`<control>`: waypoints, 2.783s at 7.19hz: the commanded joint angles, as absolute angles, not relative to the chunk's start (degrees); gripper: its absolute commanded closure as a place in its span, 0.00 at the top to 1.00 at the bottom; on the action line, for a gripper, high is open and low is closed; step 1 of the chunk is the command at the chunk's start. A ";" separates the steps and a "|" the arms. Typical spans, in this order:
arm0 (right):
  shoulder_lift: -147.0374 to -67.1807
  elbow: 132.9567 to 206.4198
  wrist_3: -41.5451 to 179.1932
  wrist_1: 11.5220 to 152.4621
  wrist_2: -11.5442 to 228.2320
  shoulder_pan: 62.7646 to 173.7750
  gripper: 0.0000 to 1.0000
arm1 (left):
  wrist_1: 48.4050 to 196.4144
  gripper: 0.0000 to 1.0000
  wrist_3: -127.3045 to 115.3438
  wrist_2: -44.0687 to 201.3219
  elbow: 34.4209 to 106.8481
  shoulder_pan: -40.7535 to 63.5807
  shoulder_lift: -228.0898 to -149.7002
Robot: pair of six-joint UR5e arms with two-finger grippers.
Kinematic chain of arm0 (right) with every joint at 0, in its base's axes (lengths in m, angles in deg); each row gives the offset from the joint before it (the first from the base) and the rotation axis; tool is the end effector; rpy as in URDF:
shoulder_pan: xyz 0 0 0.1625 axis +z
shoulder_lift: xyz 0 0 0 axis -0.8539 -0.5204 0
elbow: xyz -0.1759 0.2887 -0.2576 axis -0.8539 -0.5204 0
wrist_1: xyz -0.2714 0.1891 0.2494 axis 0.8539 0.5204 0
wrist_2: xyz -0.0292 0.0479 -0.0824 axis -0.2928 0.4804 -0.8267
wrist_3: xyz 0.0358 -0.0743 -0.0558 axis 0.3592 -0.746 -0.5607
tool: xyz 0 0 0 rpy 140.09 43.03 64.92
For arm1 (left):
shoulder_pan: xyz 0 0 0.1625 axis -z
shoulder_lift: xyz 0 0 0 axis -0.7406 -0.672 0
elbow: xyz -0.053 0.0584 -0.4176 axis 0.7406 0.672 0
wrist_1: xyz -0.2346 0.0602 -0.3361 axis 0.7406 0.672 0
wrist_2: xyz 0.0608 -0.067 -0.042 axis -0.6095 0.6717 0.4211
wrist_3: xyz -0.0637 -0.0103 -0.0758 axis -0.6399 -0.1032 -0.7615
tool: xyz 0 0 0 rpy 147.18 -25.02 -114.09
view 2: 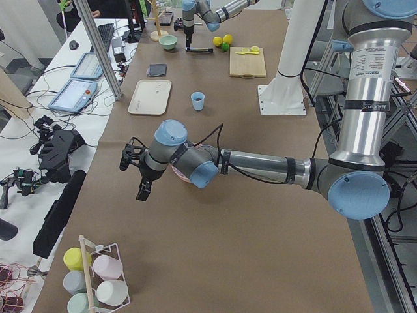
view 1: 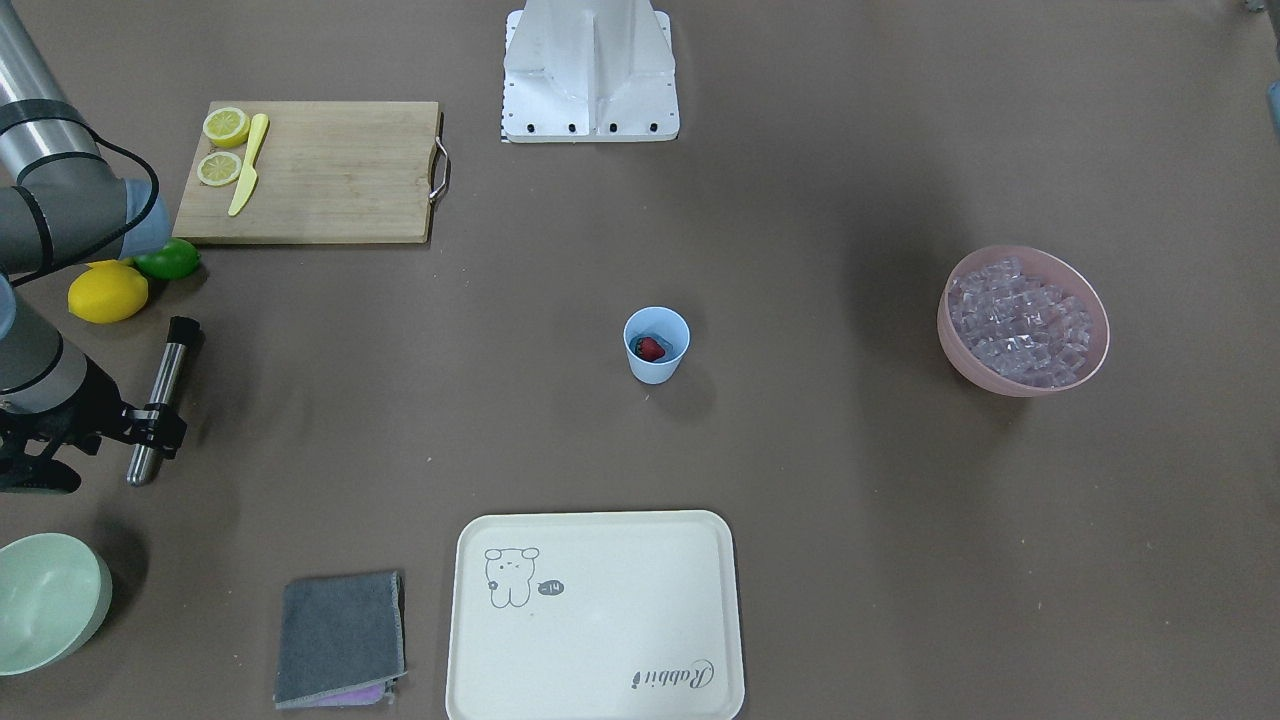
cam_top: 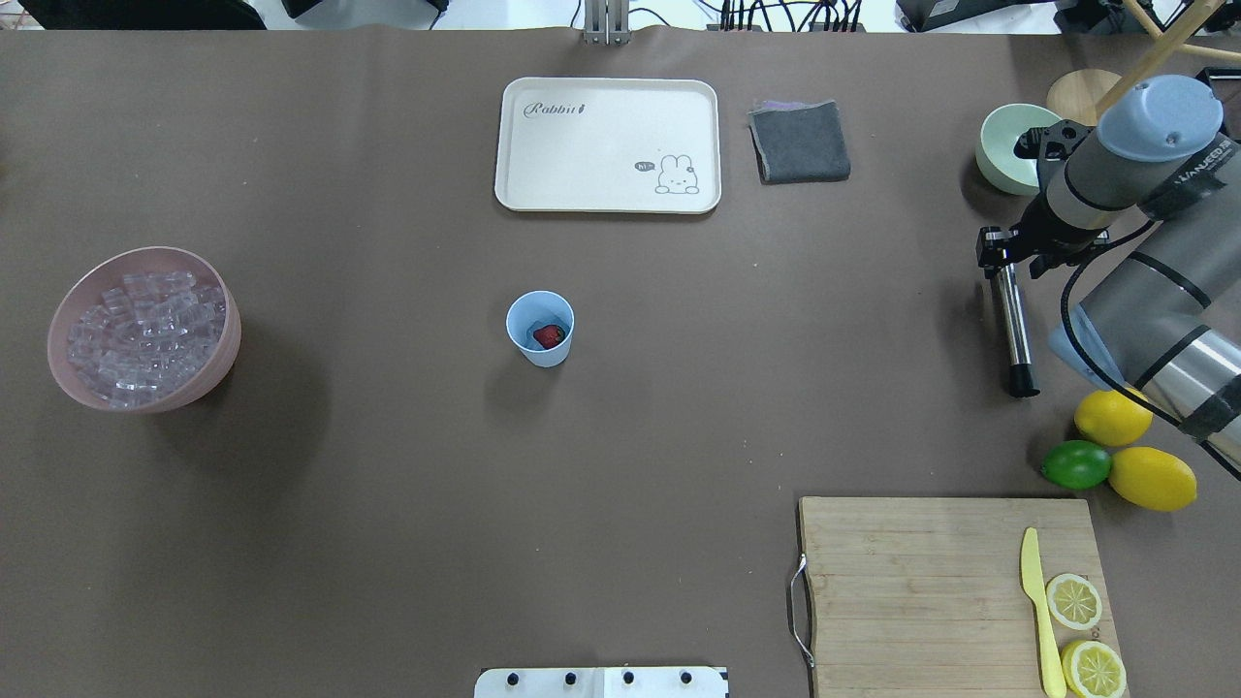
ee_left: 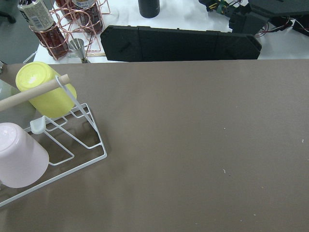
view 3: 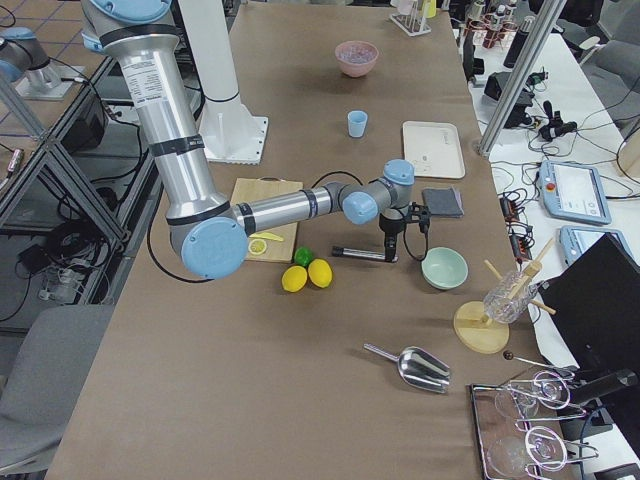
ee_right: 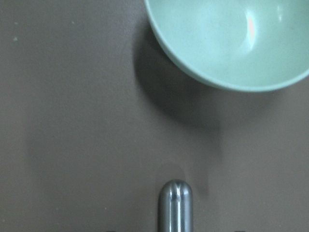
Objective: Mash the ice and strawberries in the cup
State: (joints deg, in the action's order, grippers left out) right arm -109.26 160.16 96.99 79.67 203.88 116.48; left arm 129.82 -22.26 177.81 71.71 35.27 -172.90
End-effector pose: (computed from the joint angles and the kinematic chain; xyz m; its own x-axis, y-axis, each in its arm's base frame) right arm -0.2706 -0.5914 0.5217 0.7801 0.0671 0.6220 -0.1042 0.9943 0.0234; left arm -0.0155 -0.5543 0.5510 0.7461 -0.0310 -0.6651 0.3393 0.8772 0.3397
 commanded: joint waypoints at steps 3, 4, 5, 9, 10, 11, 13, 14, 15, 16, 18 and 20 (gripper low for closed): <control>-103.49 160.89 80.44 92.74 208.10 126.89 1.00 | 122.89 0.98 -16.34 178.65 73.26 35.88 -174.57; -104.01 160.81 74.88 94.70 209.93 130.50 1.00 | 115.80 0.98 -10.64 178.82 75.53 38.07 -175.79; -106.45 160.72 69.43 95.50 213.17 134.53 1.00 | 109.73 0.98 -6.06 182.48 75.90 40.87 -178.15; -120.86 163.50 61.82 94.81 223.92 151.16 1.00 | 110.00 0.98 -2.15 186.55 75.90 44.05 -177.04; -124.80 168.14 61.64 94.63 223.93 152.93 1.00 | 111.41 0.98 -2.15 186.47 75.21 44.32 -177.04; -127.36 170.71 61.73 94.11 223.66 153.73 1.00 | 111.51 0.98 -2.15 186.73 74.77 44.33 -176.95; -128.70 171.70 61.73 92.70 228.06 156.11 1.00 | 114.39 0.98 -2.24 186.91 75.47 44.41 -173.36; -130.10 171.35 59.99 91.04 227.01 156.11 1.00 | 118.50 0.98 -2.24 186.82 75.12 44.42 -171.95; -129.85 171.26 59.53 90.77 223.17 155.33 1.00 | 119.67 0.98 -2.24 186.82 74.85 44.33 -171.50; -130.02 171.26 59.53 90.76 223.13 154.62 1.00 | 119.60 0.98 -2.24 186.82 74.85 44.33 -171.32; -130.11 171.18 59.53 90.76 223.31 154.44 1.00 | 119.68 0.98 -2.24 186.90 72.84 44.15 -169.30; -131.16 170.74 59.36 90.94 223.66 154.44 1.00 | 119.33 0.98 -2.59 186.91 73.18 43.28 -169.13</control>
State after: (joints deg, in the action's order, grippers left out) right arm -130.53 171.05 59.45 90.84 223.54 154.47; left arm 119.42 -2.35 186.82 73.09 43.85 -169.46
